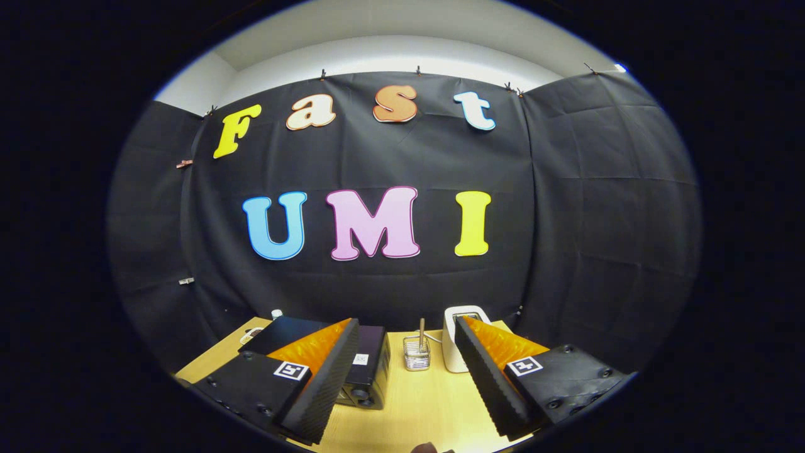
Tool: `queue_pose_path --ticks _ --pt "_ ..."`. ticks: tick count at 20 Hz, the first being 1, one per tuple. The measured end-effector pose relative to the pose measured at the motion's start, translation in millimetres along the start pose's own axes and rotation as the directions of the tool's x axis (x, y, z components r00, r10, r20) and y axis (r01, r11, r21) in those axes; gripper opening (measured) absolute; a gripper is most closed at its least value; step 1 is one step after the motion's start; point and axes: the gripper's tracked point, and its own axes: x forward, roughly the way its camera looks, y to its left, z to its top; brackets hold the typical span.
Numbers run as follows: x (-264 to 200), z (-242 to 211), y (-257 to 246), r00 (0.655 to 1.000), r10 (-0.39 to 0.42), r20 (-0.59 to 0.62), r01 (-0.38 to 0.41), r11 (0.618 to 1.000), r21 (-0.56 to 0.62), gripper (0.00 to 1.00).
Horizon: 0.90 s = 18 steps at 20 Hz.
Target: Open the toaster oven, put the food inside, and close the toaster oven door.
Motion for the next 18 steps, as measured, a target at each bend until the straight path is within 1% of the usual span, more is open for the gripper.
queue_pose_path --ticks 4,9,18 --pt "-0.1 16.4 -31.4 1.0 -0.015 0.027 0.016 1.0 -0.022 0.98" --pt "2.8 16.3 -49.1 1.0 -0.023 0.019 0.023 1.0 -0.004 0.98" --pt "6.9 14.2 -46.5 1.0 -0.009 0.006 0.009 1.0 -0.009 0.98"
